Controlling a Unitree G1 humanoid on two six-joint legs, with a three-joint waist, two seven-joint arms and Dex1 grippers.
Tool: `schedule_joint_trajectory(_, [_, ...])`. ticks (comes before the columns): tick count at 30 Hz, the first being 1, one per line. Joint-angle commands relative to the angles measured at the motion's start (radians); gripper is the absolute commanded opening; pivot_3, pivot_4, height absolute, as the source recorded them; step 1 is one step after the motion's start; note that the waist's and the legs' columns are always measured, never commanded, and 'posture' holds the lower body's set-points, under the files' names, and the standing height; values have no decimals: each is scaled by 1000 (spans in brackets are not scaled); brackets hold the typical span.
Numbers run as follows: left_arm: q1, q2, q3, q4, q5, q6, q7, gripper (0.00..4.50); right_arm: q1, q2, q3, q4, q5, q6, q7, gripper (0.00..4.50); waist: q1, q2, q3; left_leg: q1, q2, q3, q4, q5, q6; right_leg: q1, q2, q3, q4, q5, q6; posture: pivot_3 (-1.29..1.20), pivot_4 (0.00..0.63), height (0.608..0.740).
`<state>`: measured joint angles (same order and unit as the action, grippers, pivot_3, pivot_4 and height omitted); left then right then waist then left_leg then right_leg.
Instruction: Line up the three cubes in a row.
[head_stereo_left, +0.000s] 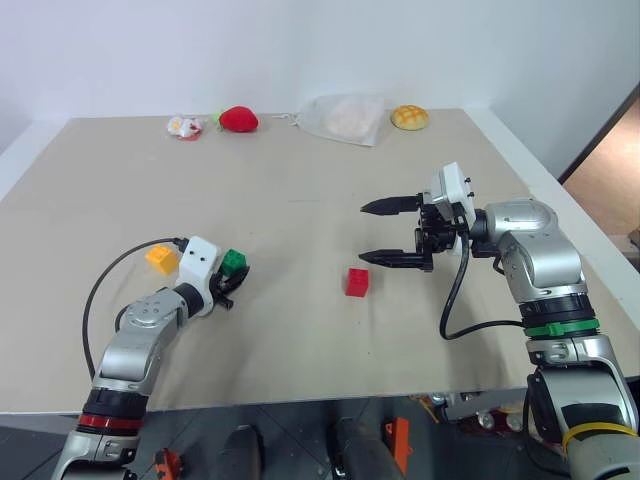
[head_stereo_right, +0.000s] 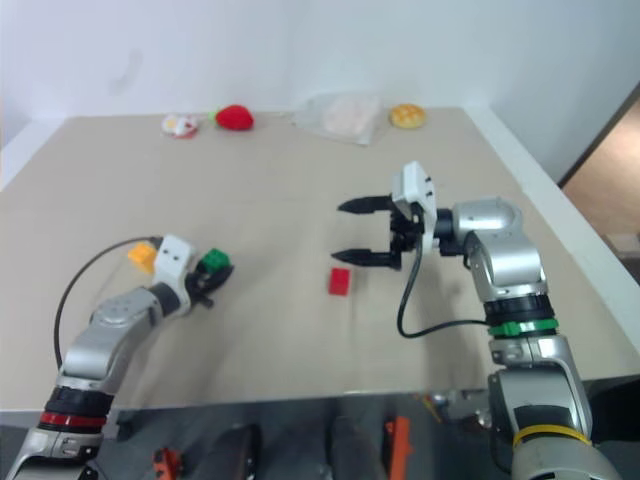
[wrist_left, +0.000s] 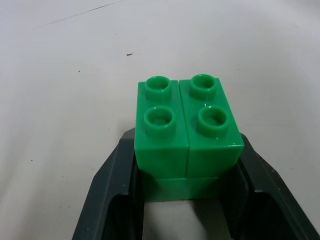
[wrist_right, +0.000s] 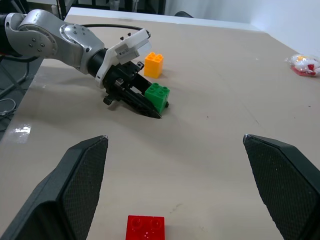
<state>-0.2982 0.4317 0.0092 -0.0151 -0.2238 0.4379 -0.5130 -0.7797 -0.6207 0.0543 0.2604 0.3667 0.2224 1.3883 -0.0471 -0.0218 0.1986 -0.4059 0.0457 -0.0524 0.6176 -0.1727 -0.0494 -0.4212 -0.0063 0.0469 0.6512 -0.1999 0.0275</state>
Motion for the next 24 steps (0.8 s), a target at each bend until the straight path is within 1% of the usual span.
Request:
schedule_joint_trajectory(1, [-33,40,-3,-8,4,-16,-55,1358,-2,-8,-11,-18,2,-6,-4,4500,-1,0,0,0,0,0,0,0,0,0,0,0,0,0,0,0,150,740])
schedule_joint_trajectory(4, [-69,56,-55,-33,-1,-55,-149,1358,-6,-8,-13,-15,3,-4,-6,4500,0,0,0,-2,0,0,0,0,0,-1,0,1,0,0,0,0,150,740])
schedule_joint_trajectory(7, [-118,53,-100,-42,-38,-53,-257,1358,-7,-9,-13,-15,2,-4,-8,4500,2,0,0,-4,0,0,0,0,0,-2,0,1,-2,0,0,0,150,740])
schedule_joint_trajectory(12, [-194,72,-173,29,-36,-79,-423,1358,0,-18,-21,-28,6,6,-18,4500,2,0,0,-5,0,0,-1,-1,-1,-3,0,1,-3,0,1,0,150,740])
schedule_joint_trajectory(18, [-269,62,-232,204,4,-184,-566,1358,47,-45,-44,-87,28,43,-45,4500,-1,0,0,-5,0,0,-1,-1,0,-3,1,2,-2,-1,1,0,150,740])
schedule_joint_trajectory(21, [-317,35,-264,322,36,-272,-621,1358,92,-71,-66,-134,37,68,-68,4500,0,0,0,-5,0,1,-1,-1,0,-3,1,2,-3,-1,1,0,150,740])
schedule_joint_trajectory(24, [-360,2,-263,410,42,-340,-656,1358,135,-103,-88,-169,48,89,-81,4500,4,0,0,-6,0,1,0,-1,0,-3,1,2,-3,-1,1,0,150,740])
